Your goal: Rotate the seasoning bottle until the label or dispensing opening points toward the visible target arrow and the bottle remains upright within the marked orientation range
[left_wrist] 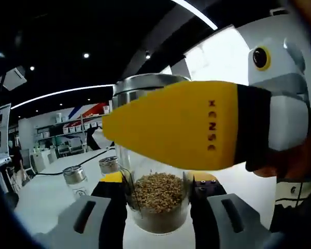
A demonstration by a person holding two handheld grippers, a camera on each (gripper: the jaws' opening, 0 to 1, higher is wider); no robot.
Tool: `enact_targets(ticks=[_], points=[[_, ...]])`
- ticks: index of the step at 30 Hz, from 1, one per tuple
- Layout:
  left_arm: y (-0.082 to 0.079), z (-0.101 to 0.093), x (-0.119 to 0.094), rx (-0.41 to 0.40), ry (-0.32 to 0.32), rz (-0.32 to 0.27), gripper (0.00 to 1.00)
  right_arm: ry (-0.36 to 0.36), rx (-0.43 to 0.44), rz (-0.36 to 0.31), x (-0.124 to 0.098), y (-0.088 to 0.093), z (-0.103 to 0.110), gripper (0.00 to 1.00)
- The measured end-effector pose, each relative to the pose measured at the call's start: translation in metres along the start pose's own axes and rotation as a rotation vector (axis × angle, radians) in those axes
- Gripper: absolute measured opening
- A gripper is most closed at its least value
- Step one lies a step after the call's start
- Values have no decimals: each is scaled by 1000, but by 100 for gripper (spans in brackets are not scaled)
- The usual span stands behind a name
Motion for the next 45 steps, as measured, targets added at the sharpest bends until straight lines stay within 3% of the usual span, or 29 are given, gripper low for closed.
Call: enact_targets(ticks=[2,5,7,8,11,15,17,19,25,26,28,30,31,34,36,39,41,45], points=[[1,0,0,-12,21,4,48,6,12,0,-1,1,-1,38],[0,-1,1,20,133,7,50,-55,47,1,-3,2,-3,38],[1,-2,0,-17,268,1,51,-93,51,-6,-5,3,-7,37],[0,-1,-3,-74,311,-9,50,-117,51,-22,-5,3,-7,37],[-1,4,-8,-133,386,-16,49,-195,76,-76,-9,0,-5,37],[-2,3,-14,-76,472,-3,49,-285,99,-103,-12,0,-3,37],[1,1,-20,-137,569,26,48,-359,135,-109,-14,1,-2,37],[2,0,-23,-157,602,40,48,-378,148,-108,-17,2,-3,37],[0,-1,-23,-132,572,56,48,-403,167,-104,-19,3,-7,38],[0,0,-20,-117,511,73,47,-377,131,-99,-18,4,-8,38],[1,3,-17,-68,452,72,47,-352,81,-79,-17,5,-9,38],[4,8,-12,4,339,86,47,-300,44,-32,-14,9,-11,38],[4,10,-10,70,258,107,47,-270,52,-6,-12,11,-12,38],[3,8,-6,148,155,96,47,-182,141,-20,-6,14,-13,38],[2,6,-4,165,96,66,47,-118,195,-45,-4,13,-14,39],[3,1,-1,183,27,25,48,-79,197,-53,-4,12,-14,40],[4,0,0,161,38,22,48,-78,170,-47,-4,11,-13,40],[5,1,0,144,134,6,48,-112,155,-28,-7,11,-17,39]])
Point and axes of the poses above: the point that each gripper's makers call its tool centre point, and the gripper's own axes: x roughly forward along the fingers, z roughly to its left, y roughly out of its underside, the point moved 8 cm from there along -x, roughly backward along the fingers, and after that the axes turned 15 degrees about -x, right-handed, at the moved point
